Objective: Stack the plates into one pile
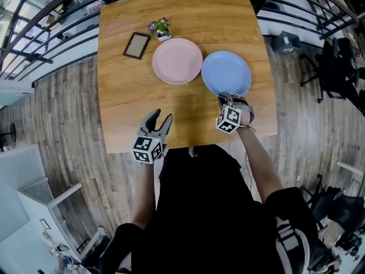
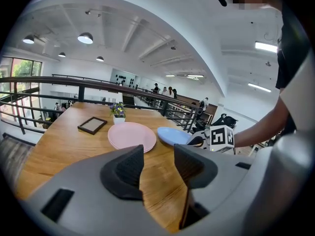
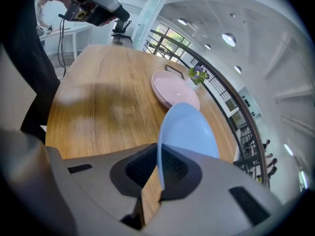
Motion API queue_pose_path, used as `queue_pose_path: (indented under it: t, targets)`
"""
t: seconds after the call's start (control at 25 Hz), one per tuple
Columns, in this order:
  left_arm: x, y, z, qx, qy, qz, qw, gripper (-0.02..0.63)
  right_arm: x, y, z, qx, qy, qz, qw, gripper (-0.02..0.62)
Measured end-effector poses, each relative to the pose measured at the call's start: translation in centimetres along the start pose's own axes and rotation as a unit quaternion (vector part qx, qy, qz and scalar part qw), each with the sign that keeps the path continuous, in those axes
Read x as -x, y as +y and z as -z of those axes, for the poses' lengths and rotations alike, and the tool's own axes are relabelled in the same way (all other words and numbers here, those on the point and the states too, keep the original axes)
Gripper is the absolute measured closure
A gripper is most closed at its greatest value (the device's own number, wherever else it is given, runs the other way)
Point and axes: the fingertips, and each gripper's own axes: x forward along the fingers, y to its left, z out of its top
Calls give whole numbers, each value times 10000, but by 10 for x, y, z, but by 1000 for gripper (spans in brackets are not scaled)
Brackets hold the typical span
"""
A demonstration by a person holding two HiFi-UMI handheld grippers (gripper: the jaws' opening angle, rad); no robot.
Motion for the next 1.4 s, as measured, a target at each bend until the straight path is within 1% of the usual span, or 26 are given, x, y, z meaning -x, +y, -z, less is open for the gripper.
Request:
queue_pose_path:
  t: [0.12, 0.32, 0.52, 0.88, 1.04, 1.4]
  targets:
    - [0, 11, -5, -44, 18, 30, 10000, 393, -2, -5, -9, 80, -7, 40, 10000, 572]
    - [-2, 29, -10, -58, 21, 56, 10000, 393, -8, -11, -27, 379, -27, 131, 9992, 572]
    - [1, 42, -16, -85, 50, 117, 9999, 393, -14, -15, -49, 363, -86, 151, 9992, 571]
    - [16, 77, -18, -57, 93, 89, 9999, 393, -29, -6, -97, 581, -166, 153, 9981, 572]
    - [21, 89, -15, -37, 118, 88, 9999, 393, -37, 0, -112, 756, -160, 130, 9969, 572]
    - [28, 116, -14, -2, 164, 94, 9998, 393, -53, 7, -143, 921, -193, 87, 9955, 572]
